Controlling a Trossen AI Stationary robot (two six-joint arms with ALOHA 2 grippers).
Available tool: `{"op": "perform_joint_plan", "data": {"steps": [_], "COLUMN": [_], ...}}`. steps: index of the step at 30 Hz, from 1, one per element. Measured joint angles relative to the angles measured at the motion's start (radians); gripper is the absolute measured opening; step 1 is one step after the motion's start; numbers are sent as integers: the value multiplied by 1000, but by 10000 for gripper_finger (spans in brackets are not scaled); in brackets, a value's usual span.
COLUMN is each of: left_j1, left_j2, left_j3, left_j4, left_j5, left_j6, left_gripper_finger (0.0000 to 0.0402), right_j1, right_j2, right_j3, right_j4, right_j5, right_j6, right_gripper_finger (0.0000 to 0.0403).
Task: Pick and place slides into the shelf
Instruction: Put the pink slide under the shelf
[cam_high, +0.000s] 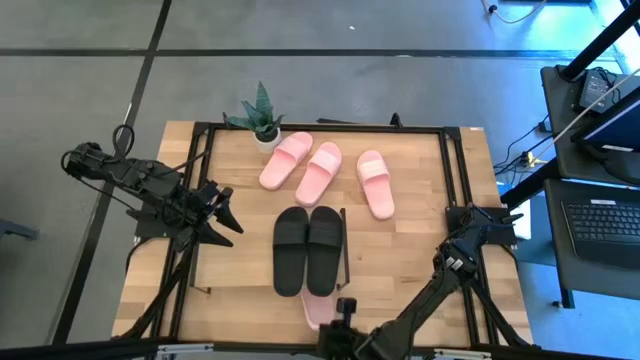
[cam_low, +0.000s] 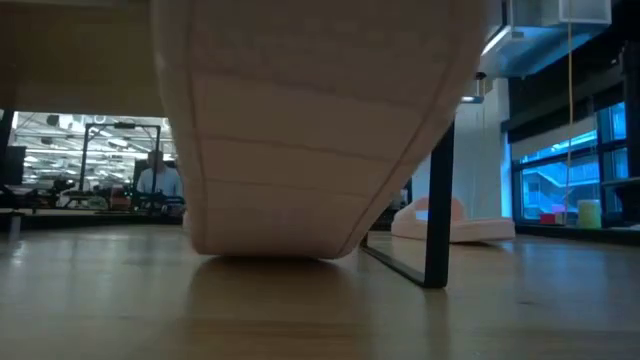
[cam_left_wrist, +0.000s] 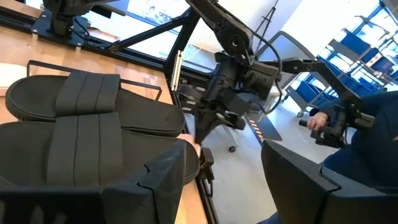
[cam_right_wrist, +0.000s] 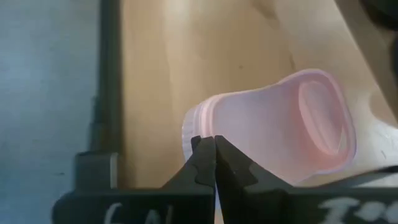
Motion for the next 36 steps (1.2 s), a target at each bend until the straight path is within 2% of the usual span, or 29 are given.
{"op": "perform_joint_plan", "data": {"steps": [10, 14, 17, 22, 36], "left_j1": [0, 0, 0, 0, 0], "left_j2": [0, 0, 0, 0, 0], "left_j3": [0, 0, 0, 0, 0], "left_j4": [0, -1, -1, -1, -1], "left_j5": [25, 26, 26, 26, 26], "left_j6": [0, 0, 0, 0, 0], "left_gripper_finger": [200, 200, 200, 200, 200], "right_j1": [-34, -39, -38, -38, -57], "right_j2": [64, 96, 109, 107, 137], "right_j3": [1, 0, 0, 0, 1], "right_j4": [25, 35, 33, 34, 34], "right_j5": [-23, -30, -24, 53, 34], "right_j6": [27, 92, 113, 152, 152], "right_gripper_finger": [0, 0, 0, 0, 11]}}
